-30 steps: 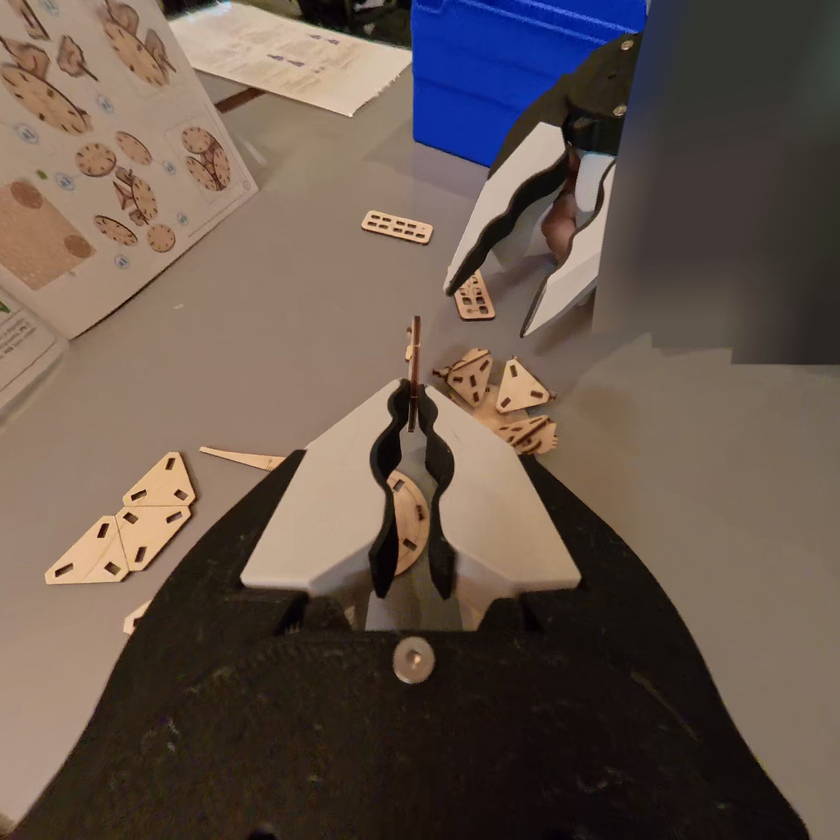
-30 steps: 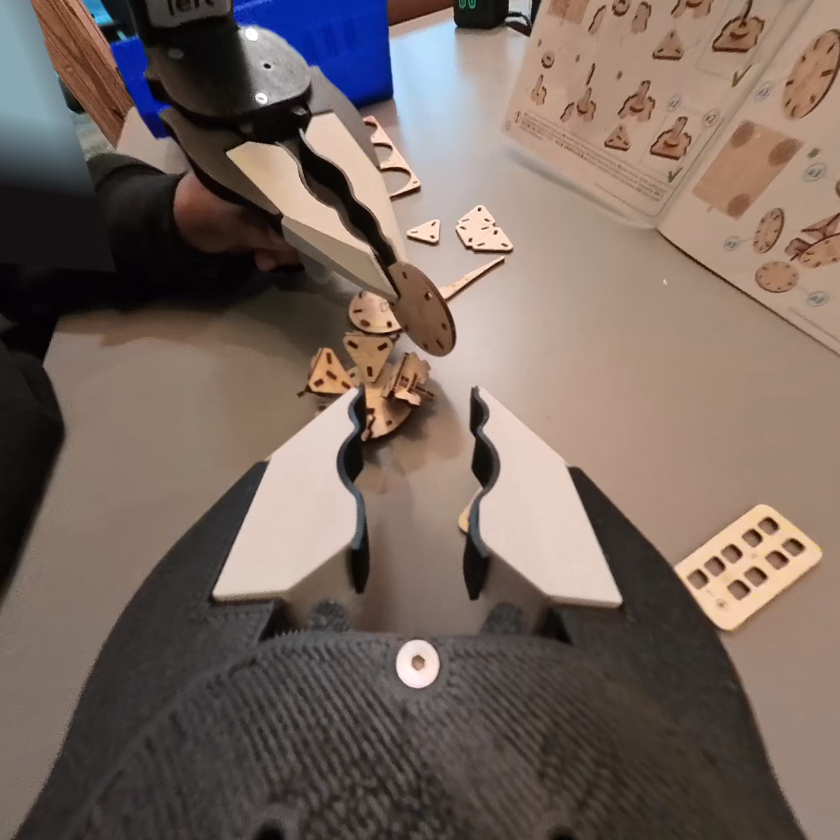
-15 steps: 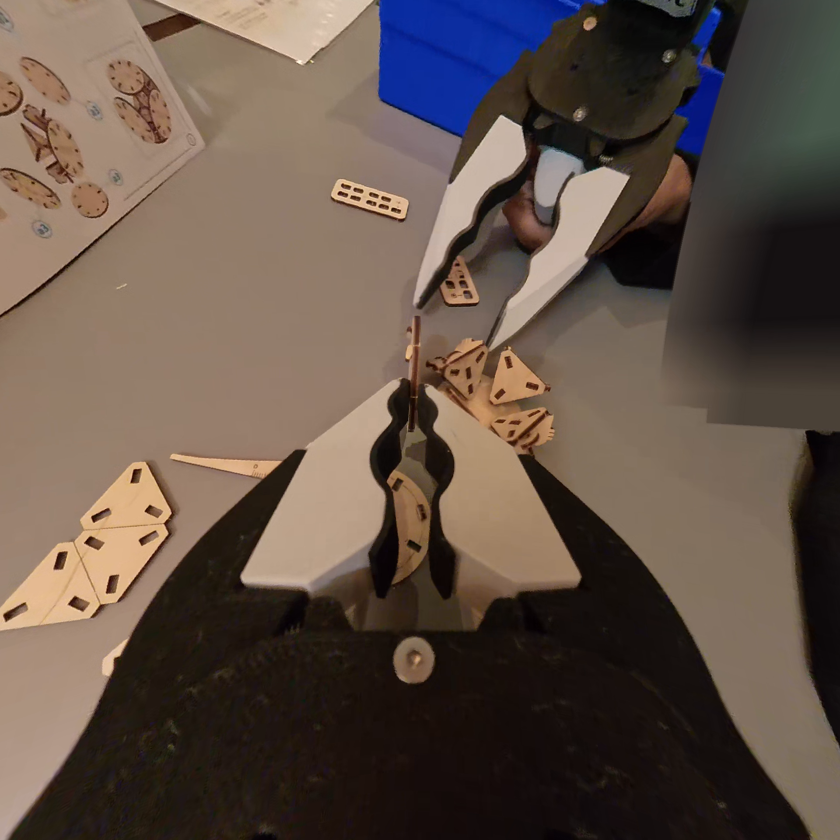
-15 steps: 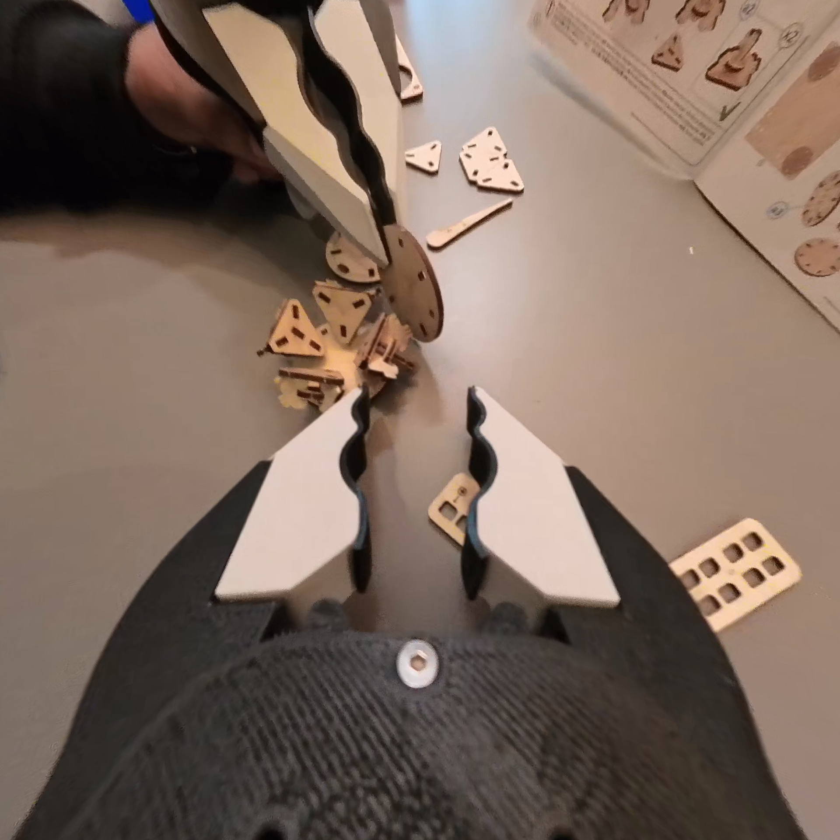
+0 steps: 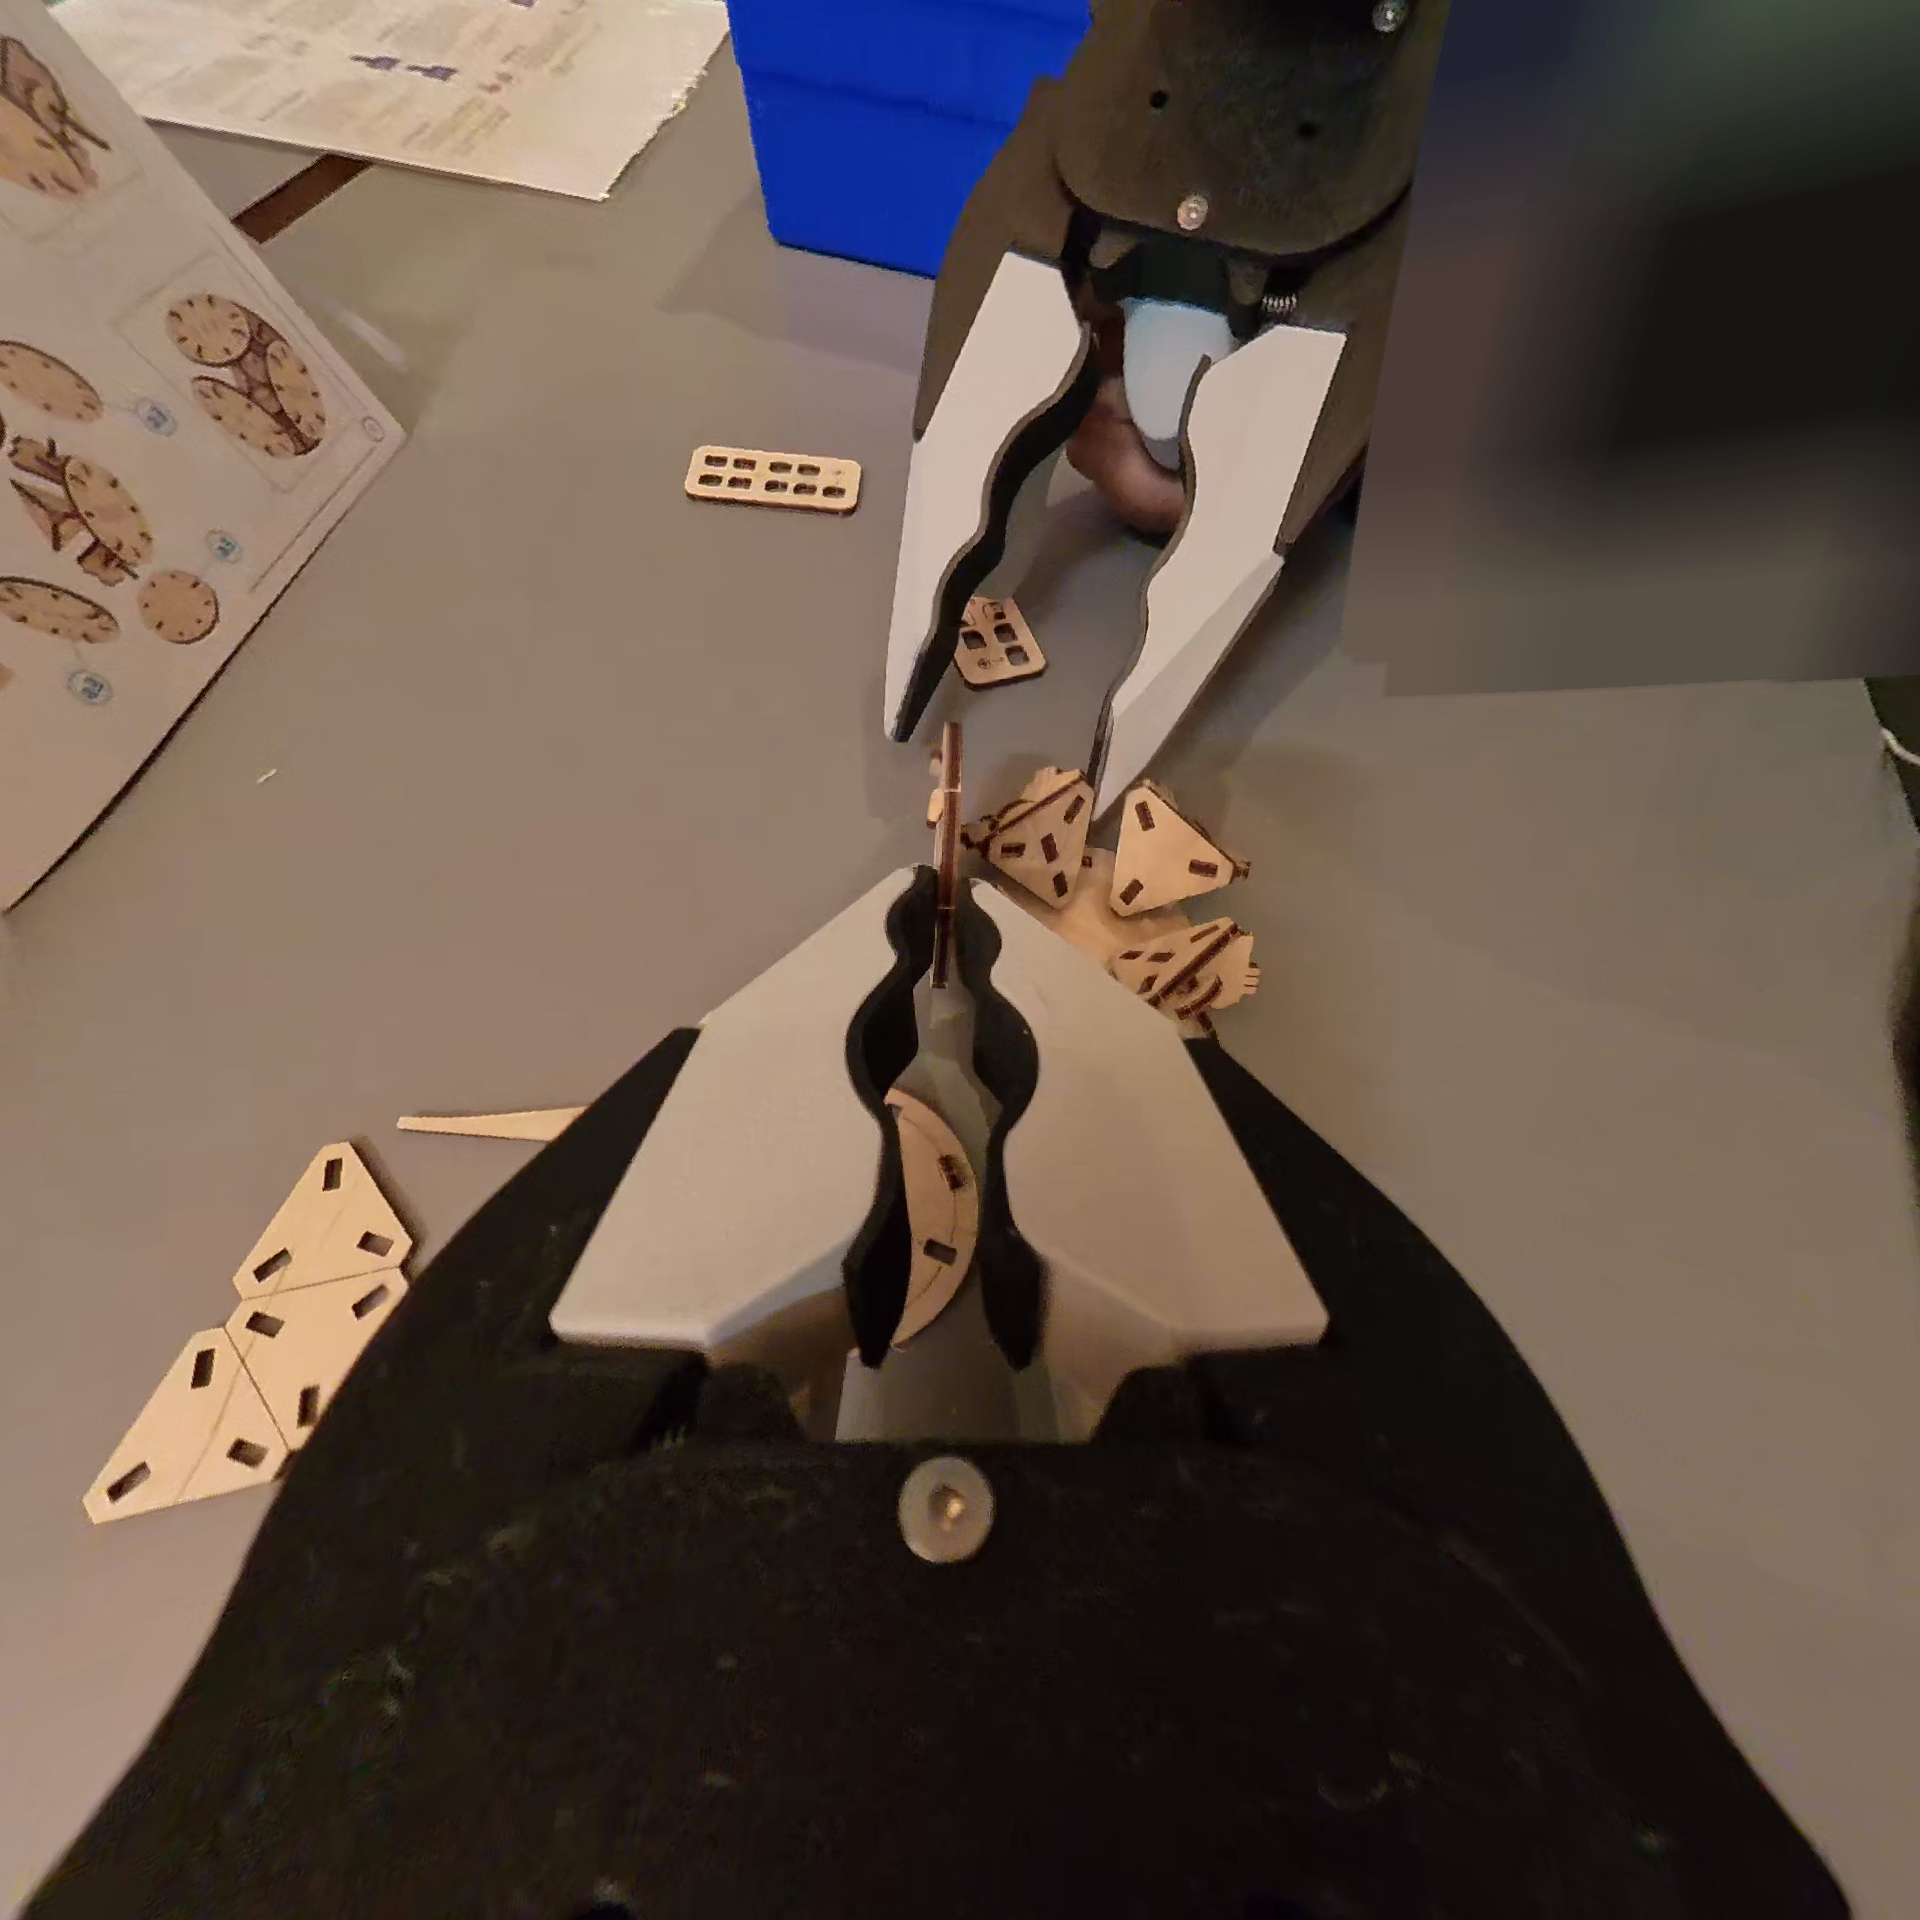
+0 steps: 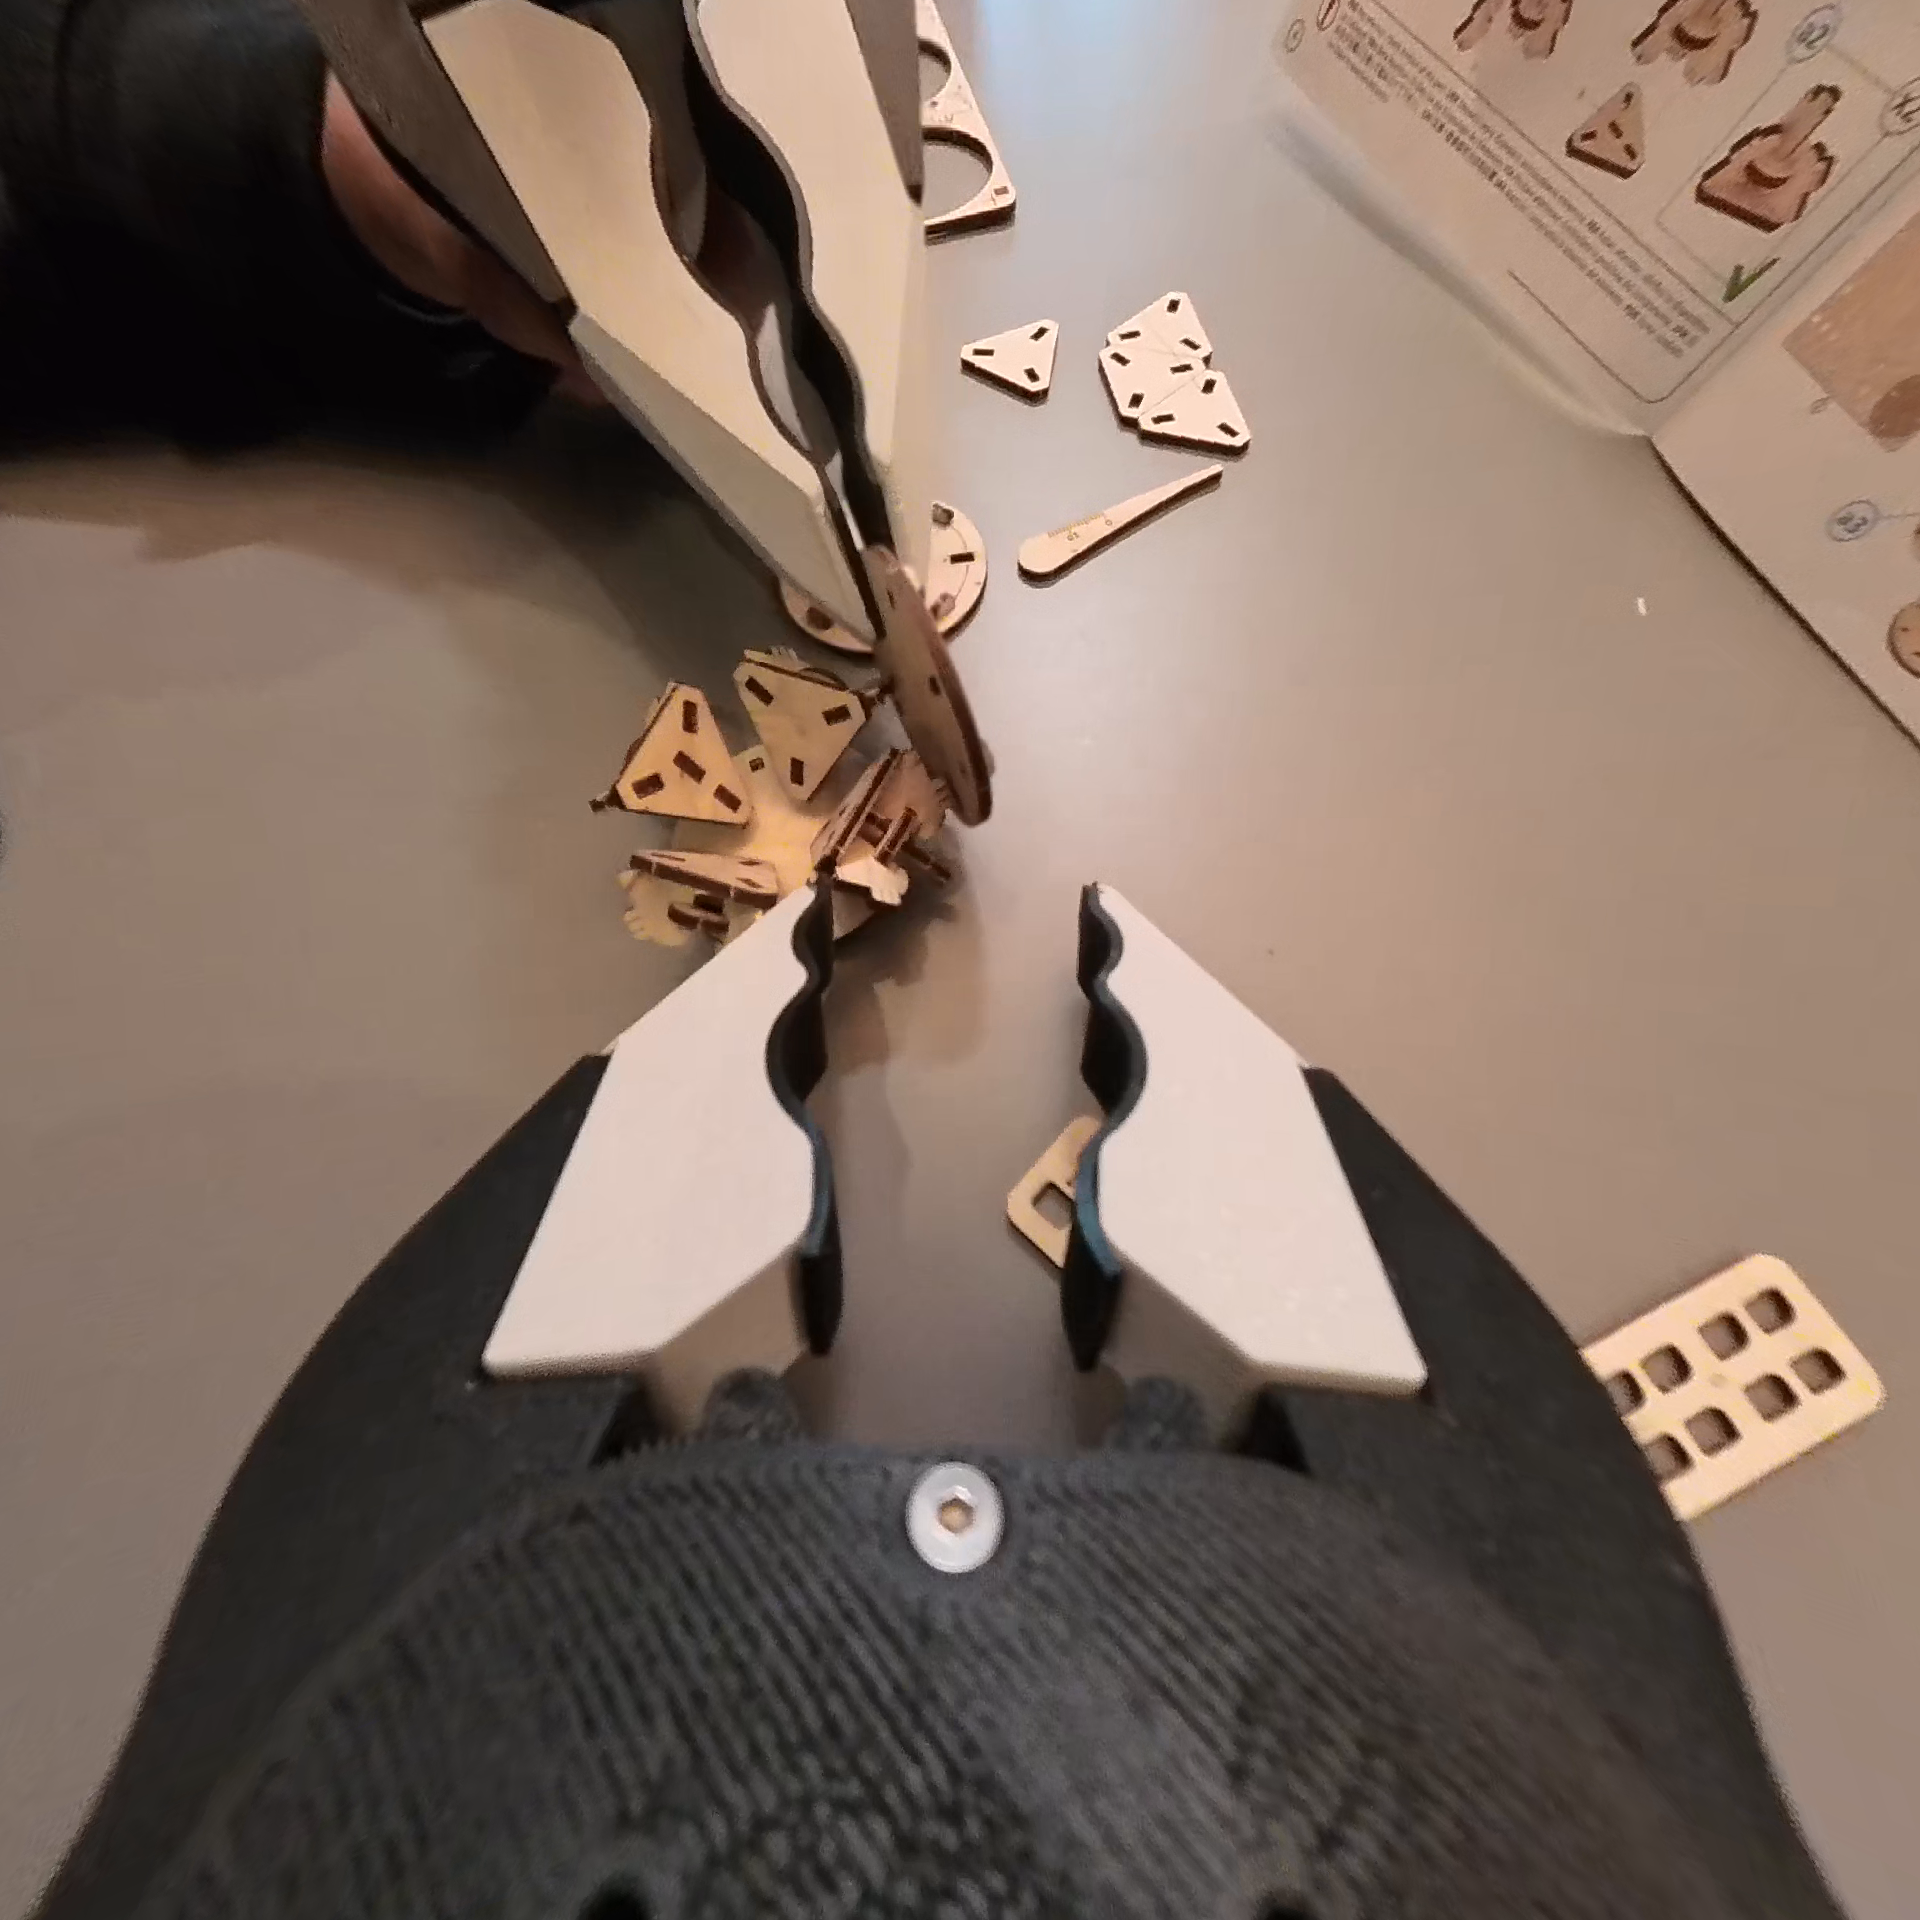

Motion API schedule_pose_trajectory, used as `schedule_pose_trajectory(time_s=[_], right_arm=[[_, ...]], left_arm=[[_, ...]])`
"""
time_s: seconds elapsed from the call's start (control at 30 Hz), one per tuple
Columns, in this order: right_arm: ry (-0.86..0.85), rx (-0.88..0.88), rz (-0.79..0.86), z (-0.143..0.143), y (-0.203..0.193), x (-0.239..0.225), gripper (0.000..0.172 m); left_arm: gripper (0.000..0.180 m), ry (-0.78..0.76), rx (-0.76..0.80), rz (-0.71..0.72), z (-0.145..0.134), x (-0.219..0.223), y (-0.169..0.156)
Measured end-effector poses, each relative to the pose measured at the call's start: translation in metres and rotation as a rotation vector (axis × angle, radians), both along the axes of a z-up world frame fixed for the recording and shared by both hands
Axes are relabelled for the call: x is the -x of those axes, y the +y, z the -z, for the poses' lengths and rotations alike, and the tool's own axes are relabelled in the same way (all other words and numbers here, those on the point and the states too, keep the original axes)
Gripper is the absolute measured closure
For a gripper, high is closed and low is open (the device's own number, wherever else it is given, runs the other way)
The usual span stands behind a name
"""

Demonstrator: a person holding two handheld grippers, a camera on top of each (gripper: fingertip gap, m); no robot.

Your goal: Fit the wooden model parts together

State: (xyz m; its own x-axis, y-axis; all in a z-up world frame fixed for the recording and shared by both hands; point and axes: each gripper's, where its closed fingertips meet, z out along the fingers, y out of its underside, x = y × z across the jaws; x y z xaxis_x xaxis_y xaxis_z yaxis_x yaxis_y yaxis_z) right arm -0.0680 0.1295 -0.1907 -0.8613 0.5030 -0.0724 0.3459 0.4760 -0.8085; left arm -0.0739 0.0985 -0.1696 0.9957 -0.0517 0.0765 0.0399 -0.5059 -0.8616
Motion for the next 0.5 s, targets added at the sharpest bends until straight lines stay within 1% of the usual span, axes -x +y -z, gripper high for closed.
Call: schedule_pose_trajectory(time_s=[0.13,0.27,0.5], right_arm=[[-0.001,-0.002,-0.020,0.0009,-0.0027,-0.0022,0.125],[0.000,-0.011,-0.028,0.0022,-0.0037,-0.0032,0.127],[0.005,-0.015,-0.028,0.0024,-0.0042,-0.0038,0.126]], left_arm=[[0.180,0.025,0.014,0.023,0.0023,-0.0027,0.0009],[0.180,0.040,-0.001,0.021,-0.0020,-0.0009,-0.0018],[0.180,0.003,-0.015,0.033,-0.0027,-0.0003,-0.0058]])
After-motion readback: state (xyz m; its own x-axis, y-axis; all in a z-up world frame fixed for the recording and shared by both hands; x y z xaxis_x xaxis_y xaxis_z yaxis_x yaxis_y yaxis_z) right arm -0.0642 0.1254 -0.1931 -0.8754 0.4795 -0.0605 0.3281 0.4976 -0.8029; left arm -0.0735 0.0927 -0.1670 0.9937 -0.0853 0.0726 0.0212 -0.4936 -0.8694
